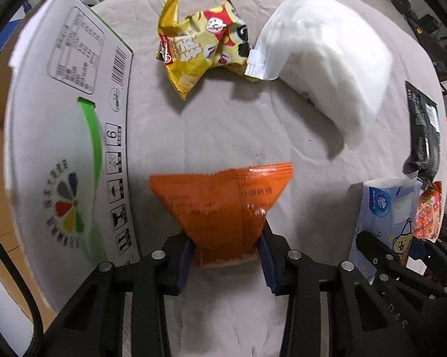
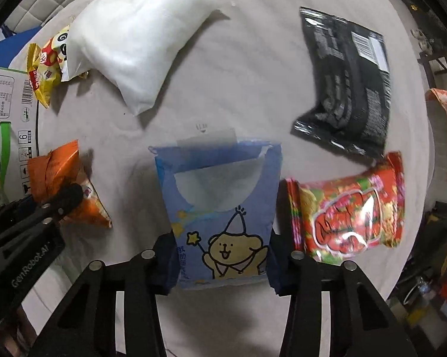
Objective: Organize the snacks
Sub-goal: 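Grasp the orange chip bag with the left tool while the right grasps the blue tissue pack, then carry both packs into the cardboard box and open both tools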
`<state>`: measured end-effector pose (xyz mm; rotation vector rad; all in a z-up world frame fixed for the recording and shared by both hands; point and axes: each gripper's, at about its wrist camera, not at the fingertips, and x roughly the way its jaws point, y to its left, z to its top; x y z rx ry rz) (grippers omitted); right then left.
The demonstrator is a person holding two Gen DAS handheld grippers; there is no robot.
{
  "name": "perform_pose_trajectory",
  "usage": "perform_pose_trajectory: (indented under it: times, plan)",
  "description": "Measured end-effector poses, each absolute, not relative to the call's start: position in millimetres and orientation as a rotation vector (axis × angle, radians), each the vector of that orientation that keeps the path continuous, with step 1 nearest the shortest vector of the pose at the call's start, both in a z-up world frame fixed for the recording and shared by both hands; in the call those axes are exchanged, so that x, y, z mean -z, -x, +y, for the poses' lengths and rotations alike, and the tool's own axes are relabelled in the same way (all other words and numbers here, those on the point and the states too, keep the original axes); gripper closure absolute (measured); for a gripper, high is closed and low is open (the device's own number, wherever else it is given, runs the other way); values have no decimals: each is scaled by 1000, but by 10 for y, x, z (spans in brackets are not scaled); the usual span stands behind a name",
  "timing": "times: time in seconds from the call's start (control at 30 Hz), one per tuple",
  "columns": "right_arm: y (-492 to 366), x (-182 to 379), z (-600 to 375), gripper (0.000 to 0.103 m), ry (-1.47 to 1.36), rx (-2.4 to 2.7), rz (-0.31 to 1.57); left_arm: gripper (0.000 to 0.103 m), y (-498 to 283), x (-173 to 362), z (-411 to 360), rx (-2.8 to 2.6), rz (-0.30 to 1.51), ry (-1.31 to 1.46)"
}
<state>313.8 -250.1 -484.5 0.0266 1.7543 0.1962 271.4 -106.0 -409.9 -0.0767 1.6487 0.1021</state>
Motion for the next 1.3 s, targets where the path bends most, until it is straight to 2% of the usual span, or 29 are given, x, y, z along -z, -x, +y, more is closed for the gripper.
perform_pose_trajectory:
  times: [0.27,0.47,0.73,0.87,1.07,1.3]
  plan:
    - [-2844,4587,-2517,57,-87,-211,1715,74,-2611,4019,-1058,-77,1634,114]
    - [-2676,4326,-2701,58,-117,-211,1679,74,-2408,3680,-1135,-48,1583,121]
    - [-2699,3782,-3099,58,-135,-235,1606,74,-2086,2903,-1079,-24,1465,142]
    - [-2661,3337,-3221,59,-126,-270,1555,74,-1980,2471,-950,-7,1383,129]
    - [-2514,2754,-2988,59,-105,-328,1476,74,-2088,2093,-840,14,1299,132]
    - [-2533,2414,-2389,59,-91,-375,1414,74,-2043,1774,-342,12,1235,165]
